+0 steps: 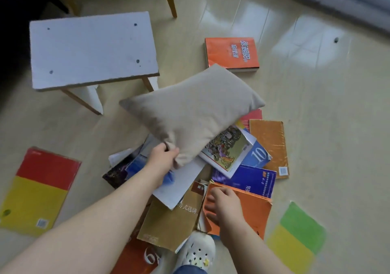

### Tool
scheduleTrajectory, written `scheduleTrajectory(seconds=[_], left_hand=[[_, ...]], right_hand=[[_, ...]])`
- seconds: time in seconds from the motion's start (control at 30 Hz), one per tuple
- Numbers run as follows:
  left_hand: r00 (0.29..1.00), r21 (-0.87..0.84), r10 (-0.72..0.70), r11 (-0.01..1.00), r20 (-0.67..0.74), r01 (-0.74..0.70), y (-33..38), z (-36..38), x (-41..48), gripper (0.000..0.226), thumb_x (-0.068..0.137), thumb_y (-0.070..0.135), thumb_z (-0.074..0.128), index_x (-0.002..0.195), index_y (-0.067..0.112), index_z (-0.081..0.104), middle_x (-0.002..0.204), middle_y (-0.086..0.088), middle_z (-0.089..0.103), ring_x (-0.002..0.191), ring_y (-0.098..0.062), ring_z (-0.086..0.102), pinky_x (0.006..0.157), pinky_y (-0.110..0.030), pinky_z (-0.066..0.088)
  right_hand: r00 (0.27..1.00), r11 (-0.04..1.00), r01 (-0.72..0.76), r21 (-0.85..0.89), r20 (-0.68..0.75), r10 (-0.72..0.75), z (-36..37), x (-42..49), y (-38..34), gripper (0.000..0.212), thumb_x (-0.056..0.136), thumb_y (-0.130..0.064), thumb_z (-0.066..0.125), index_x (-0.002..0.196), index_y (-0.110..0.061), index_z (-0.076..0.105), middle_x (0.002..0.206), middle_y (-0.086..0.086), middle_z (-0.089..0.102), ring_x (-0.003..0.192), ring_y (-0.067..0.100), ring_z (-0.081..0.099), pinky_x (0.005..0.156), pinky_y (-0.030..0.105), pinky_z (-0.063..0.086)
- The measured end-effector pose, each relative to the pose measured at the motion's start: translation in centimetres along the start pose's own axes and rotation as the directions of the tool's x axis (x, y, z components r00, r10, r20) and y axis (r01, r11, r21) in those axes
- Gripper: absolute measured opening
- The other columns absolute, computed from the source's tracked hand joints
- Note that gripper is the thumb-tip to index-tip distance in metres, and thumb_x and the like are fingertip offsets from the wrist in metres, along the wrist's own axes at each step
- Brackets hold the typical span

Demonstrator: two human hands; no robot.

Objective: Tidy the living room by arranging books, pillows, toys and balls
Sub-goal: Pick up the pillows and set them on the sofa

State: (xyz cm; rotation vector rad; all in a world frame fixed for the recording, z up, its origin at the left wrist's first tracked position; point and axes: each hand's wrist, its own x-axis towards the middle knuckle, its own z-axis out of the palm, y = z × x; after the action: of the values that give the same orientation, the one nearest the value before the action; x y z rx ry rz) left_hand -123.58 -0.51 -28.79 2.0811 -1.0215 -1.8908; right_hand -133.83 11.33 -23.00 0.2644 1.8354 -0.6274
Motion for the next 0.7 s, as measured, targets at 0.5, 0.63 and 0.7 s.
scheduleTrajectory(seconds=[0.5,0.63,0.7], left_hand=[[0.946,-0.422,0.309,0.874,0.099,-0.241,11.8,-13.8,-21.1,0.014,0.093,0.002,0.05,0.092,0.012,0.06,0.096,-0.007,0.068,0.085,-0.02,0.064,0.07,-0.029,0.055],[0.925,-0.339,0.371,0.884,0.086,-0.323,12.4,-20.3,-26.0,0.011,0.09,0.0,0.053,0.08,0.005,0.052,0.081,-0.012,0.06,0.076,-0.022,0.056,0.065,-0.029,0.046],[0.912,-0.322,0.406,0.873,0.064,-0.366,12.9,-24.0,-28.5,0.015,0.088,-0.002,0.055,0.076,0.006,0.049,0.077,-0.014,0.053,0.076,-0.023,0.049,0.065,-0.032,0.04]], right_hand=[[0.987,0.981,0.066,0.181,0.134,-0.091,5.4,-19.0,-5.1,0.046,0.095,-0.047,0.044,0.127,-0.015,0.038,0.115,0.015,0.054,0.088,0.028,0.059,0.07,0.038,0.05],[0.974,0.972,-0.012,0.233,0.224,-0.042,7.3,-25.4,-6.4,0.068,0.09,-0.054,0.048,0.14,-0.01,0.032,0.13,0.023,0.05,0.107,0.035,0.055,0.085,0.047,0.048],[0.961,0.969,-0.028,0.244,0.274,-0.041,8.9,-29.0,-7.0,0.069,0.089,-0.053,0.051,0.138,-0.007,0.034,0.129,0.024,0.051,0.112,0.035,0.054,0.091,0.048,0.047]])
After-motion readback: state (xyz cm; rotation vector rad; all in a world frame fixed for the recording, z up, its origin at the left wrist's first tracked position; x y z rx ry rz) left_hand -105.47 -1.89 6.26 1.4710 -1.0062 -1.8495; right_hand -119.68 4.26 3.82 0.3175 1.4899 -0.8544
